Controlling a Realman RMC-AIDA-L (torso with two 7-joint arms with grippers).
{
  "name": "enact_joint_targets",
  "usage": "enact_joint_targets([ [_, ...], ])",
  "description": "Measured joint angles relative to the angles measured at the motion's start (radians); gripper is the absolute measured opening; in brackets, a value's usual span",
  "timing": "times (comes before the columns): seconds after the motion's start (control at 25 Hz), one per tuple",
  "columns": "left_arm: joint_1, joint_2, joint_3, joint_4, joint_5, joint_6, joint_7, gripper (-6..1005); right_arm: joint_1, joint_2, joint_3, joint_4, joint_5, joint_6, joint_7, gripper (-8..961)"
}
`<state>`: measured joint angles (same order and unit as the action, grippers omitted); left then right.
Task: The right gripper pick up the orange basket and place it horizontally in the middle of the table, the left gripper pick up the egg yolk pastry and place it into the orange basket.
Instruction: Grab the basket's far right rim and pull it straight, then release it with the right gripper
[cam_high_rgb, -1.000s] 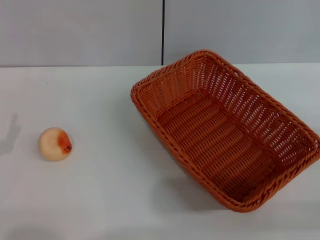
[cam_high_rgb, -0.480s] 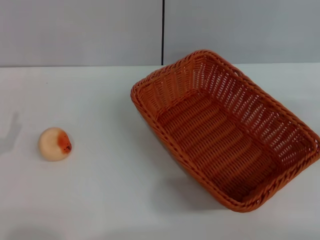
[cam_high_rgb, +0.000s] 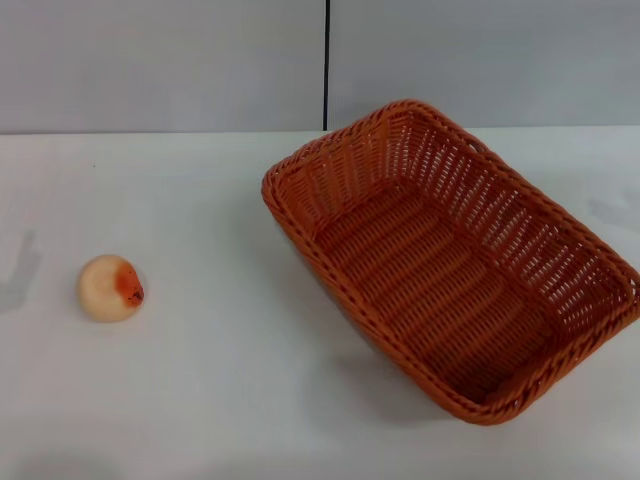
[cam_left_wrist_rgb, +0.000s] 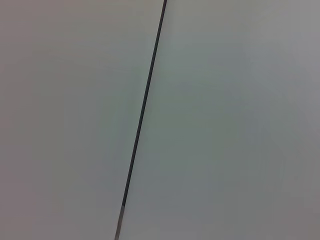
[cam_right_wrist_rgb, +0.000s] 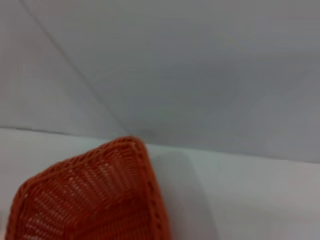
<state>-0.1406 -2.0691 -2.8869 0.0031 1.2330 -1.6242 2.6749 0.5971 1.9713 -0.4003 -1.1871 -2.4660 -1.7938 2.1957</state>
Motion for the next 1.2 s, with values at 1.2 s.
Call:
enact_joint_targets([
  [1.2, -0.022, 0.004, 0.073, 0.009, 0.005, 0.010, 0.012, 798, 0.131, -0.012, -0.143, 0.299, -0.023, 0.221, 0.028, 639],
])
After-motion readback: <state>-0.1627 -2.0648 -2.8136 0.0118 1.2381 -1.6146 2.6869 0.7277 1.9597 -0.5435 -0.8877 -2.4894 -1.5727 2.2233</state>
